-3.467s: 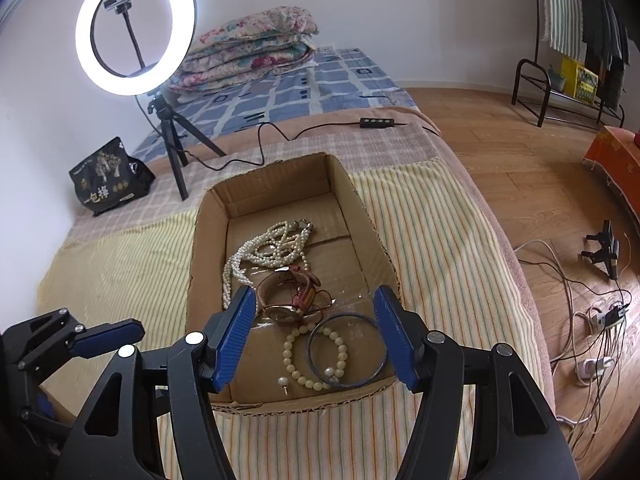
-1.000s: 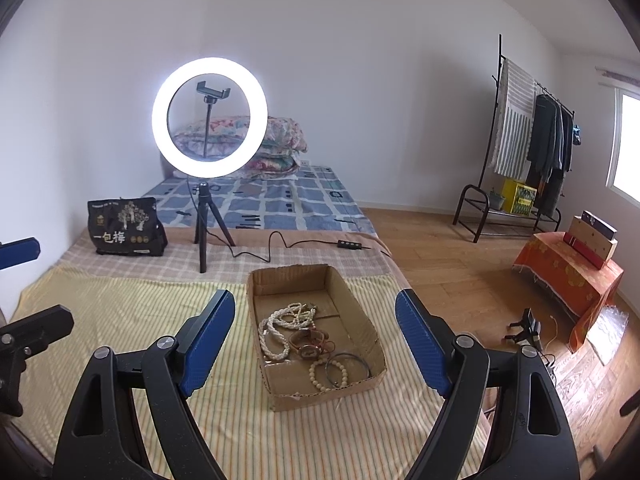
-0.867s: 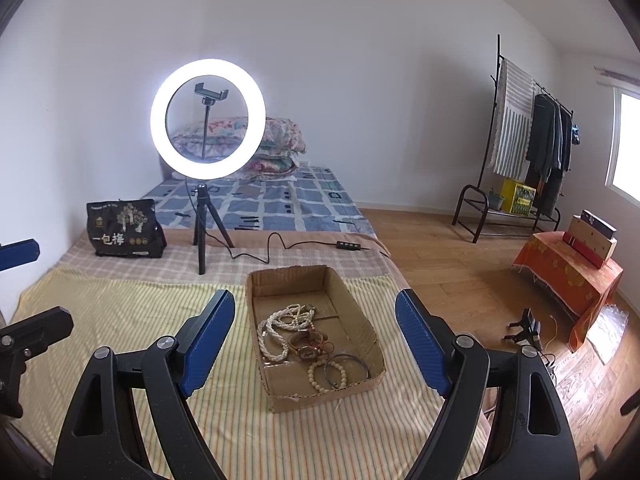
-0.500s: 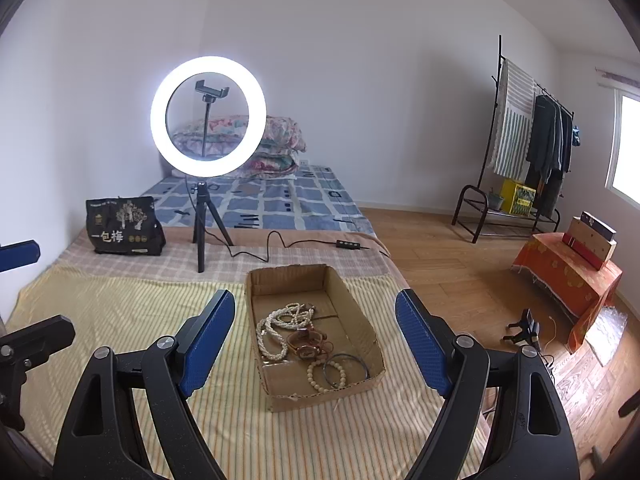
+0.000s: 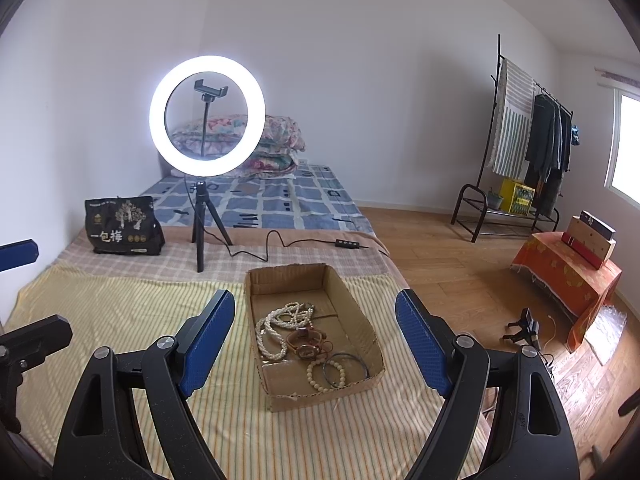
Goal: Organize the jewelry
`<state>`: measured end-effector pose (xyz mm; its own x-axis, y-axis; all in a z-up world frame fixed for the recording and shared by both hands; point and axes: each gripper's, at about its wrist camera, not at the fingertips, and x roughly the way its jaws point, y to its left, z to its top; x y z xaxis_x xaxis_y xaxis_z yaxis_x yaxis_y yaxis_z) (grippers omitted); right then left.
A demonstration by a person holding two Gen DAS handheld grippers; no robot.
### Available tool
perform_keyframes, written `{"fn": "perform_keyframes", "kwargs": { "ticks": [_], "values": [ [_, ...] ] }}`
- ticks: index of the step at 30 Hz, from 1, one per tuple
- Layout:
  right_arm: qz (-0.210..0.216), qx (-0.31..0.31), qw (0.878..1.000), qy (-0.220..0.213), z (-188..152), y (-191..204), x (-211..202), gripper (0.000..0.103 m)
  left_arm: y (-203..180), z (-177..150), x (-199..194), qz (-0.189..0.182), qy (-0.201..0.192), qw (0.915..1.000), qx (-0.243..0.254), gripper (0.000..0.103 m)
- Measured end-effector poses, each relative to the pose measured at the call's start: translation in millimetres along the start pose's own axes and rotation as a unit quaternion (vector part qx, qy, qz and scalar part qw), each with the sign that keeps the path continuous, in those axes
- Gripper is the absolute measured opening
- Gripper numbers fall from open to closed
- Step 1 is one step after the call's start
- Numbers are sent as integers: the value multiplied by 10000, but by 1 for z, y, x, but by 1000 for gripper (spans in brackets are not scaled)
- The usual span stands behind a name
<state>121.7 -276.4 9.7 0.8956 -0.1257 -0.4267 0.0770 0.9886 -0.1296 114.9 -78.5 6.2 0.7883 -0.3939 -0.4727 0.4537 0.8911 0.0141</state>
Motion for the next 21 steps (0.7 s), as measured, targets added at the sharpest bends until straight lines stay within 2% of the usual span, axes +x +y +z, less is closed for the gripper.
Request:
{"fn": "perform_keyframes", "kwargs": {
  "ticks": [21],
  "values": [
    [11, -13, 10000, -1, 0, 1, 0, 83, -1, 1, -1, -6, -2, 10000, -5, 103]
  ]
}}
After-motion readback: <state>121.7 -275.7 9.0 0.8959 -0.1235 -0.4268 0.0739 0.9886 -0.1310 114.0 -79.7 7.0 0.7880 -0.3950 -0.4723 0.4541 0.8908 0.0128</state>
